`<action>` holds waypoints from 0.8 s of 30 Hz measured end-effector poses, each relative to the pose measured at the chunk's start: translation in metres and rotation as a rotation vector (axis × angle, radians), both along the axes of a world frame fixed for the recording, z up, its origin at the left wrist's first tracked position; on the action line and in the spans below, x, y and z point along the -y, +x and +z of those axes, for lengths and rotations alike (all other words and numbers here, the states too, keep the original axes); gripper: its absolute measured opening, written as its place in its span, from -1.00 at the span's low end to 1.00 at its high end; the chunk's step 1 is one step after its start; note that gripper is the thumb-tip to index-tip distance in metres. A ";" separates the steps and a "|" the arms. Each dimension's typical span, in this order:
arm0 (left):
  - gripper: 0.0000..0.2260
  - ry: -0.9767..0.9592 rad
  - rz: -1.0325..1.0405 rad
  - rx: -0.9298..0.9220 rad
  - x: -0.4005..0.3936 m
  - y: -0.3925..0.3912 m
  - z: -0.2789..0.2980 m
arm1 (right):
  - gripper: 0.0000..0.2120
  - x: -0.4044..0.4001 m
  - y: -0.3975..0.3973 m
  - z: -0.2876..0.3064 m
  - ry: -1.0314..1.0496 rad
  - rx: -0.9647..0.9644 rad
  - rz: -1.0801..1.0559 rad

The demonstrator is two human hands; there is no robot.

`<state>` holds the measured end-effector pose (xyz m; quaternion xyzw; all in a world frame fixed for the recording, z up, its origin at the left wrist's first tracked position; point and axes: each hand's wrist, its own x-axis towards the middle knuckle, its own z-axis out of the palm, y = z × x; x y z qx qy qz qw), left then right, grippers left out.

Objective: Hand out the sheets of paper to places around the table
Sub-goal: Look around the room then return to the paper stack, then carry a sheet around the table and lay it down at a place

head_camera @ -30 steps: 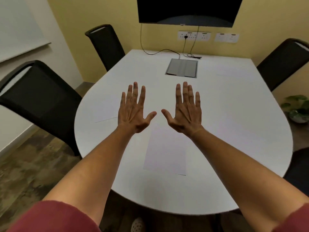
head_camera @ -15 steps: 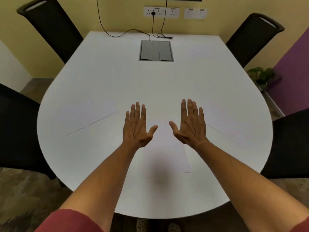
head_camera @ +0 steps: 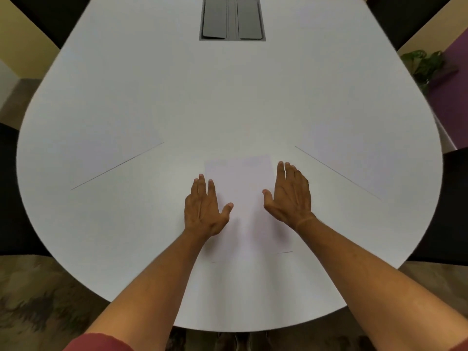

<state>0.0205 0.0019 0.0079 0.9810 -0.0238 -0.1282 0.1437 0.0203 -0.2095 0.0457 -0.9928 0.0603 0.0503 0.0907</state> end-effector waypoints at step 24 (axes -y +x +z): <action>-0.53 -0.427 0.697 -0.025 0.029 0.025 -0.017 | -0.46 0.012 0.015 -0.038 0.466 -0.197 -0.350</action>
